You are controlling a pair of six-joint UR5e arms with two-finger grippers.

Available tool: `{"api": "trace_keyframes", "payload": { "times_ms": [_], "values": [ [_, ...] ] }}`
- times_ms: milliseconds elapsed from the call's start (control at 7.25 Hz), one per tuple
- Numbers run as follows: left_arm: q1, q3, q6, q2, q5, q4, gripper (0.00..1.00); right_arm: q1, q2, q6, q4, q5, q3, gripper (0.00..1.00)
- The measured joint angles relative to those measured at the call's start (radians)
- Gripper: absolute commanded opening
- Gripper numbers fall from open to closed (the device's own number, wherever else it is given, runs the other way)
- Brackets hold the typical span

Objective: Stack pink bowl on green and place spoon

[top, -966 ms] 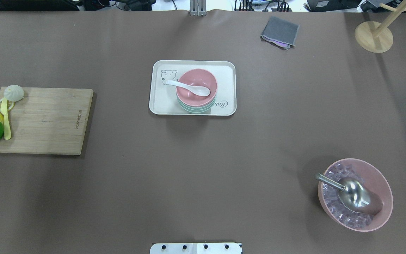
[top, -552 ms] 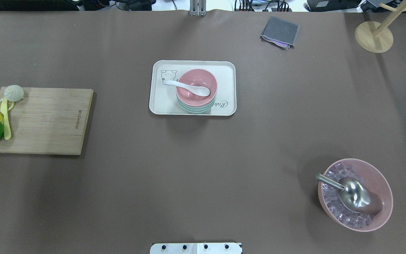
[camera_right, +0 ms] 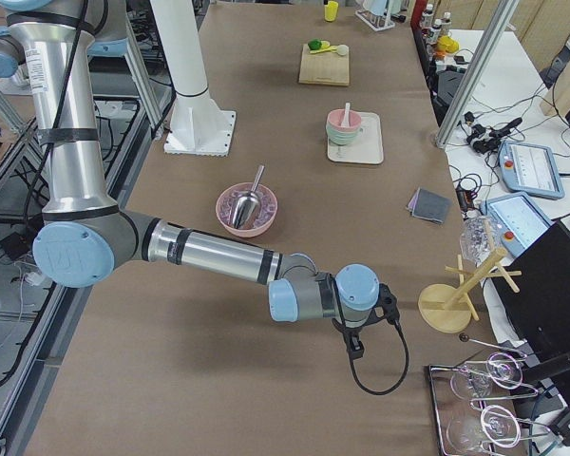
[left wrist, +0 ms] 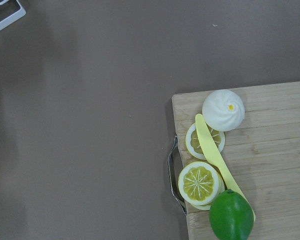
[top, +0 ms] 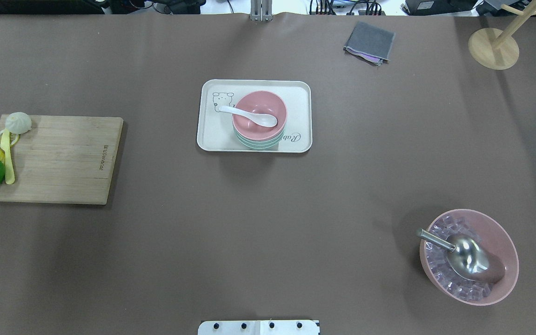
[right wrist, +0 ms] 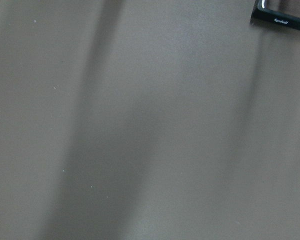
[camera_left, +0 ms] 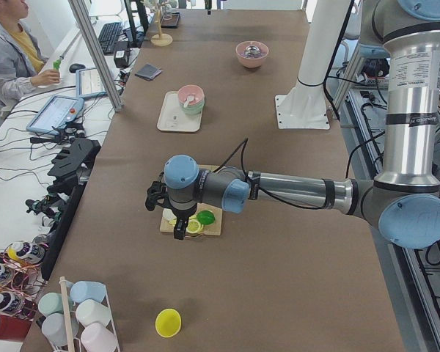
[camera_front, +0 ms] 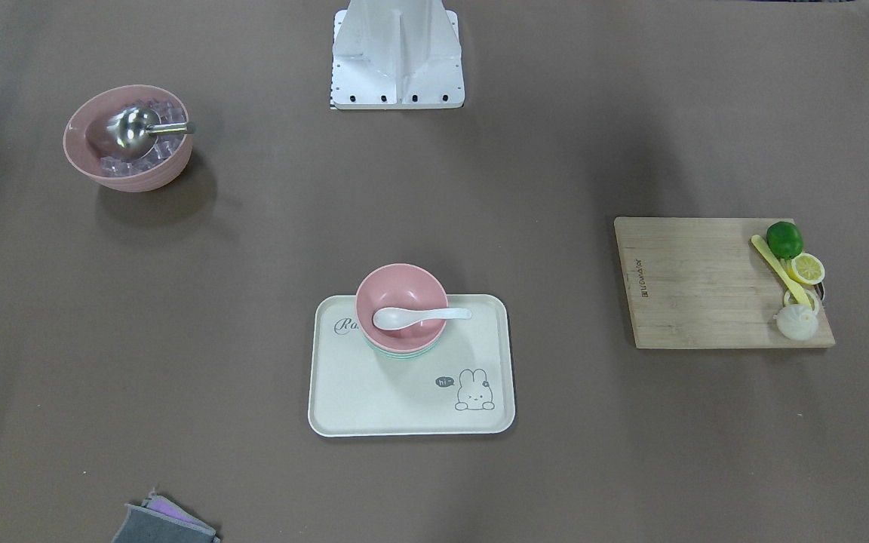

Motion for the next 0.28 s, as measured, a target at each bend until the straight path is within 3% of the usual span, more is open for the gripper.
{"api": "trace_keyframes", "payload": {
  "times_ms": [276],
  "values": [
    [0.011, -0.008, -0.001, 0.000, 0.000, 0.008, 0.98, 0.000, -0.002, 0.000, -0.002, 0.000, 0.004, 1.00]
  ]
}}
